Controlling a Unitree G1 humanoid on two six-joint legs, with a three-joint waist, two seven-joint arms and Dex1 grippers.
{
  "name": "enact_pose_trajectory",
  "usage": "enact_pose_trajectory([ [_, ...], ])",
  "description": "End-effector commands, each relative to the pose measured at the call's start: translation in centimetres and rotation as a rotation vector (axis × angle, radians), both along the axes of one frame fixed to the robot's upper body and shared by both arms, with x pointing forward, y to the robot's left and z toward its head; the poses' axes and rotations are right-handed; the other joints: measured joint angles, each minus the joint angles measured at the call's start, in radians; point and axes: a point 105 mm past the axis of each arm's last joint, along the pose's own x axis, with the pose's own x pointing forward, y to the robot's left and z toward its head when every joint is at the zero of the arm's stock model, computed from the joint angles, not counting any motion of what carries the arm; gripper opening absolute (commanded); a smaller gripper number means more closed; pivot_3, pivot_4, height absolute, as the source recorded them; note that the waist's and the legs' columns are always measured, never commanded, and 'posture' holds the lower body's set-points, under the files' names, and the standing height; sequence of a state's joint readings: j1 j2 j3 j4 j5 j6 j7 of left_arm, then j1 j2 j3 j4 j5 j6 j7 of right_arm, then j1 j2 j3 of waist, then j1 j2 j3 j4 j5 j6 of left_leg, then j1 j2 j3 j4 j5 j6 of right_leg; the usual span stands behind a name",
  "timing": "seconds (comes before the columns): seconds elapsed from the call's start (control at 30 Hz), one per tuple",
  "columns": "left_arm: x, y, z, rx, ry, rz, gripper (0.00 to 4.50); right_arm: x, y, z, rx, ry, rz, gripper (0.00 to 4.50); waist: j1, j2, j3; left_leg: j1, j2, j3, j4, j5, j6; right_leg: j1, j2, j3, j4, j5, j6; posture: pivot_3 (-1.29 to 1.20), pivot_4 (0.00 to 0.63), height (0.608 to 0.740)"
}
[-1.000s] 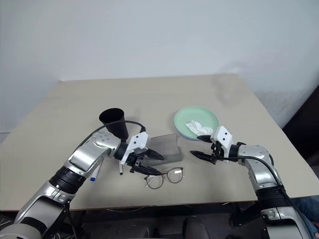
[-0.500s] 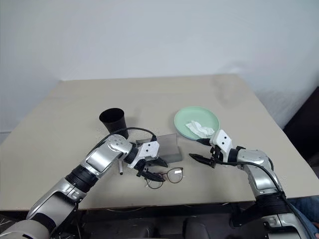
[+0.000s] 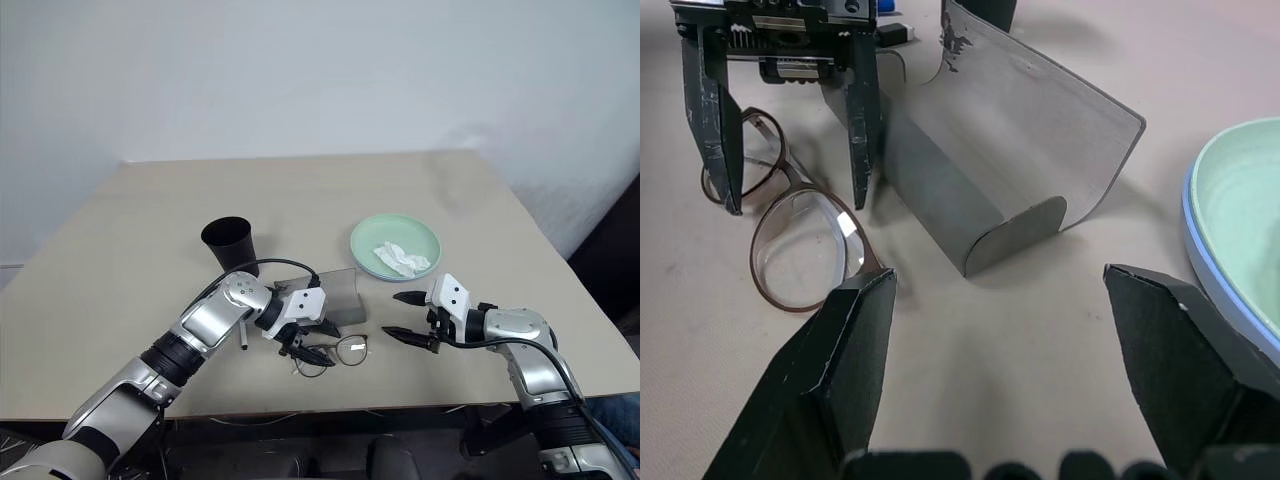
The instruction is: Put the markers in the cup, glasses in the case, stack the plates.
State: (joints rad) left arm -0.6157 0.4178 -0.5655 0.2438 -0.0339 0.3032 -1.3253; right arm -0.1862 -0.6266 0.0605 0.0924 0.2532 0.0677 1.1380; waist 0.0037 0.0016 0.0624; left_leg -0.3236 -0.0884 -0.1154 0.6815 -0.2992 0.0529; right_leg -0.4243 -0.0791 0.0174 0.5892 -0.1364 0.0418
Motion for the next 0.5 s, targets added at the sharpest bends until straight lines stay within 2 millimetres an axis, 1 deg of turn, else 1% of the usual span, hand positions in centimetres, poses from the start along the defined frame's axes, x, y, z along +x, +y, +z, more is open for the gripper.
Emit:
enact_pose_trajectory([
  [0.03, 0.83, -0.11, 0.94, 0.001, -0.057, 0.006, 2.44, 0.33, 0.14, 1.22, -0.001, -0.060, 0.016, 3.62, 0.000, 0.000, 0.000, 0.000, 0.000, 0.000, 0.000, 0.000, 0.000, 0.000, 0.000, 0.000, 0.000, 0.000, 0.000, 0.00, 0.000, 0.740],
  [0.07, 0.82, -0.11, 0.98, -0.001, -0.058, 0.005, 2.21, 0.34, 0.14, 1.20, -0.003, -0.061, 0.016, 3.62, 0.000, 0.000, 0.000, 0.000, 0.000, 0.000, 0.000, 0.000, 0.000, 0.000, 0.000, 0.000, 0.000, 0.000, 0.000, 0.00, 0.000, 0.740],
  [0.13, 0.85, -0.12, 1.07, -0.003, -0.065, 0.002, 1.59, 0.37, 0.10, 1.17, -0.007, -0.063, 0.016, 3.62, 0.000, 0.000, 0.000, 0.000, 0.000, 0.000, 0.000, 0.000, 0.000, 0.000, 0.000, 0.000, 0.000, 0.000, 0.000, 0.00, 0.000, 0.740],
  [0.5, 1.20, -0.08, 1.61, -0.012, -0.084, -0.003, 1.59, 0.78, -0.20, 0.79, -0.025, -0.074, 0.007, 3.62, 0.000, 0.000, 0.000, 0.000, 0.000, 0.000, 0.000, 0.000, 0.000, 0.000, 0.000, 0.000, 0.000, 0.000, 0.000, 0.00, 0.000, 0.740],
])
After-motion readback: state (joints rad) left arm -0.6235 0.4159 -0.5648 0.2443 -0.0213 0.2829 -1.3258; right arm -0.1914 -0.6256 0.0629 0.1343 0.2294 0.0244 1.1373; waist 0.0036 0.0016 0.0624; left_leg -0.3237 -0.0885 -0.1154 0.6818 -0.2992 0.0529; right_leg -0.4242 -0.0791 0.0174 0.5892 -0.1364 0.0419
